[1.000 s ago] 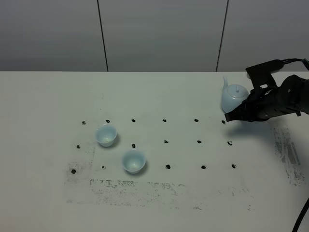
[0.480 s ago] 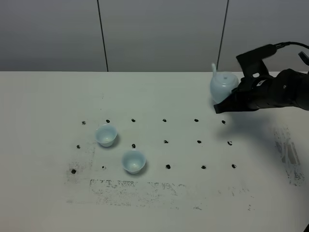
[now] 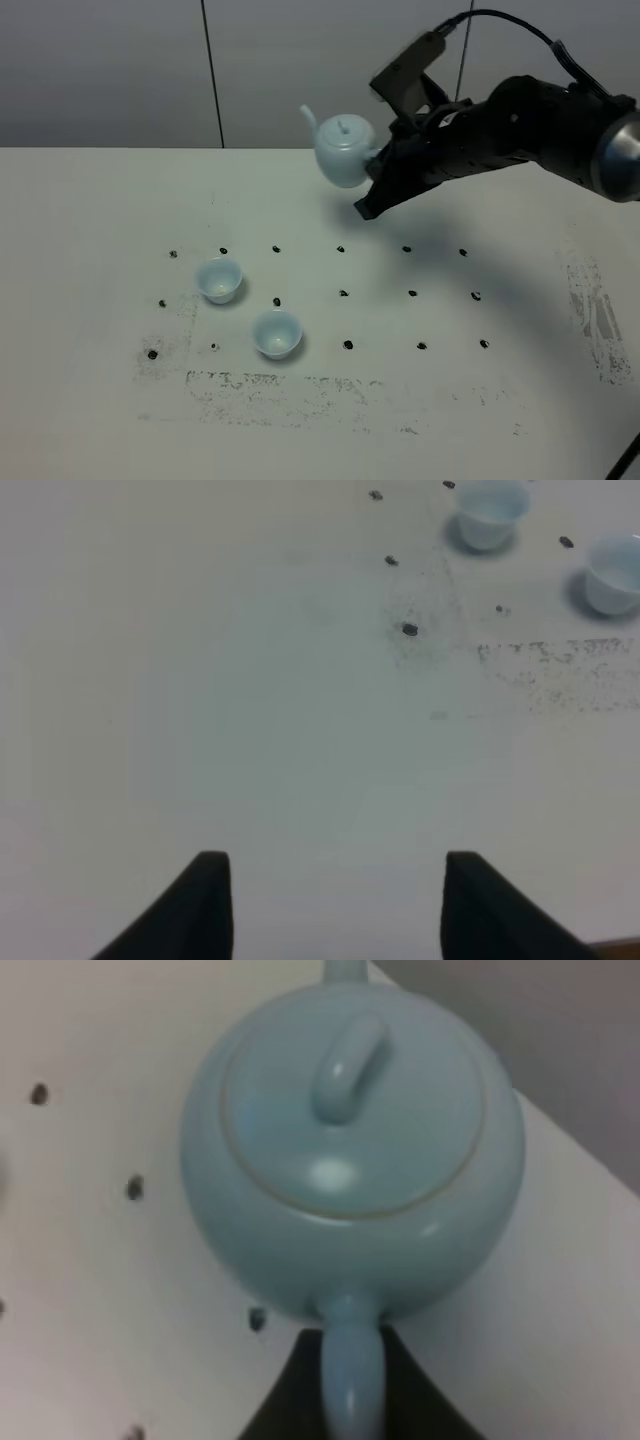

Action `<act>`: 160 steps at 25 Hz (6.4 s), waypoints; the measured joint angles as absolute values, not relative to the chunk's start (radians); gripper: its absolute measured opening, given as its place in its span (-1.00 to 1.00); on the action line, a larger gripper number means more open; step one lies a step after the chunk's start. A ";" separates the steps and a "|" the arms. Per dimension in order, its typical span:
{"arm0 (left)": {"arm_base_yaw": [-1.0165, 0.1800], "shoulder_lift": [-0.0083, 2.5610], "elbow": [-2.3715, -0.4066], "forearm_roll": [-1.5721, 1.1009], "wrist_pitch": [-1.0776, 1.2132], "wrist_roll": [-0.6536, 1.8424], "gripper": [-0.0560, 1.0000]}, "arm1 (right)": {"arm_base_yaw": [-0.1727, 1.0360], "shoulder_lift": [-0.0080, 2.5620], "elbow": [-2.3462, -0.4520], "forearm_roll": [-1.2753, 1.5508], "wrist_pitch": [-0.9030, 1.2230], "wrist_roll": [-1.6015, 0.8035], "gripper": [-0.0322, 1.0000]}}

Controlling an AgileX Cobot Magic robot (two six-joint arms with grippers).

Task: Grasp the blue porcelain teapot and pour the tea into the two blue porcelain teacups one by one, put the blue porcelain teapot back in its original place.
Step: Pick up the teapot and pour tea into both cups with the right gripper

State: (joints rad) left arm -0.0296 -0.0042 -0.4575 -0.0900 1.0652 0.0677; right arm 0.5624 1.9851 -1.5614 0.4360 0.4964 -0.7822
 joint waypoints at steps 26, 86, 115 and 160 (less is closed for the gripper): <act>-0.030 -0.004 -0.457 -0.090 1.065 0.068 0.04 | 0.689 2.139 -1.706 0.375 0.707 -1.246 -0.88; -0.030 -0.004 -0.457 -0.090 1.065 0.068 0.04 | 0.851 2.139 -1.707 -0.457 0.598 -1.155 -0.88; -0.030 -0.004 -0.457 -0.090 1.065 0.067 0.04 | 0.870 2.139 -1.707 -0.504 0.598 -1.155 -0.88; -0.030 -0.004 -0.457 -0.090 1.065 0.068 0.04 | 0.903 1.963 -1.632 0.309 0.655 -0.745 -0.88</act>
State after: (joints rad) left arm -0.0296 -0.0042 -0.4575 -0.0900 1.0652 0.0679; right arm 0.9027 1.9630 -1.6318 0.3092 0.6548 -0.7448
